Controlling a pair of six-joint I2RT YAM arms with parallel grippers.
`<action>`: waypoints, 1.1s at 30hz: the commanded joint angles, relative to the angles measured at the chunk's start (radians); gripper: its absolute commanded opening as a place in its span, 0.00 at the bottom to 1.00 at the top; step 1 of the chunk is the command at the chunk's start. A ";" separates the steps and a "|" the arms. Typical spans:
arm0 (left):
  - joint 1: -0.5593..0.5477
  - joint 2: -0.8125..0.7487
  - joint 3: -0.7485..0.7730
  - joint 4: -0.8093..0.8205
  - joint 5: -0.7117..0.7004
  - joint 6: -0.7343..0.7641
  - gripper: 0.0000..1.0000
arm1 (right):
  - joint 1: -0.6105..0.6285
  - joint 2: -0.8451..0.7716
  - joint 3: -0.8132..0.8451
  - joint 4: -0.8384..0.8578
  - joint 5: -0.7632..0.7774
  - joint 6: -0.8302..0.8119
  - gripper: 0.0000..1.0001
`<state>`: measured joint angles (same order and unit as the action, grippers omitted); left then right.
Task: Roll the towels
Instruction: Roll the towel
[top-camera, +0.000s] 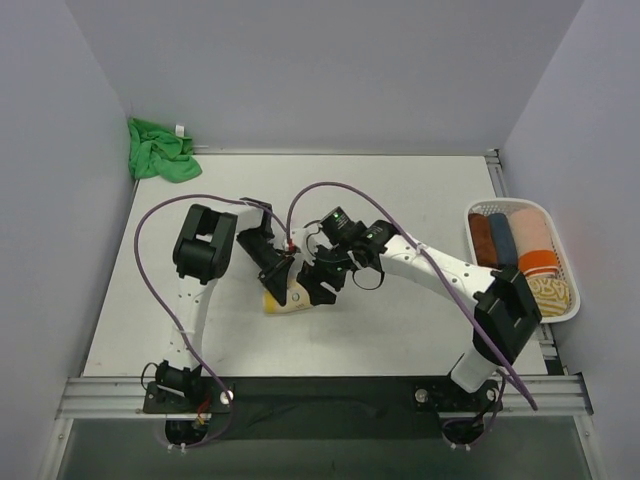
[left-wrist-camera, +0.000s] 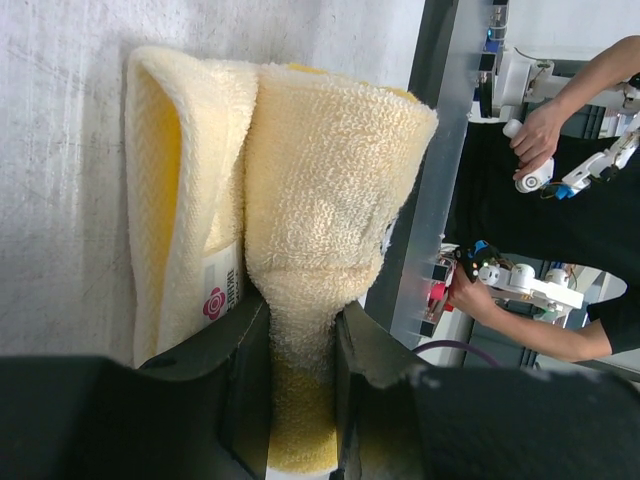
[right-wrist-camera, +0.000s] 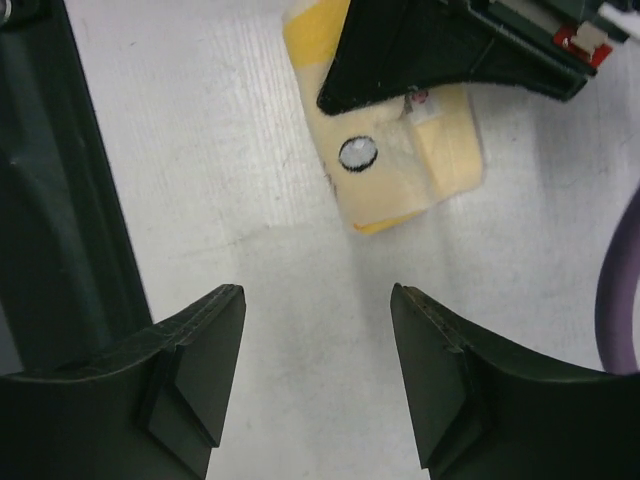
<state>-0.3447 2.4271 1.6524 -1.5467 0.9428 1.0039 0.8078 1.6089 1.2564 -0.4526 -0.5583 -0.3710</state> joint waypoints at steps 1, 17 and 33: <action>0.013 0.049 0.006 0.023 -0.151 0.108 0.18 | 0.030 0.045 0.011 0.115 0.075 -0.107 0.61; 0.029 0.063 0.009 0.000 -0.171 0.117 0.25 | 0.145 0.229 -0.034 0.259 0.110 -0.408 0.57; 0.105 -0.034 0.033 -0.010 -0.150 0.107 0.43 | 0.093 0.370 0.047 -0.016 -0.049 -0.376 0.00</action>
<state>-0.3073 2.4332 1.6539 -1.5677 0.9352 1.0145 0.9150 1.9171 1.2873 -0.2165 -0.5167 -0.7830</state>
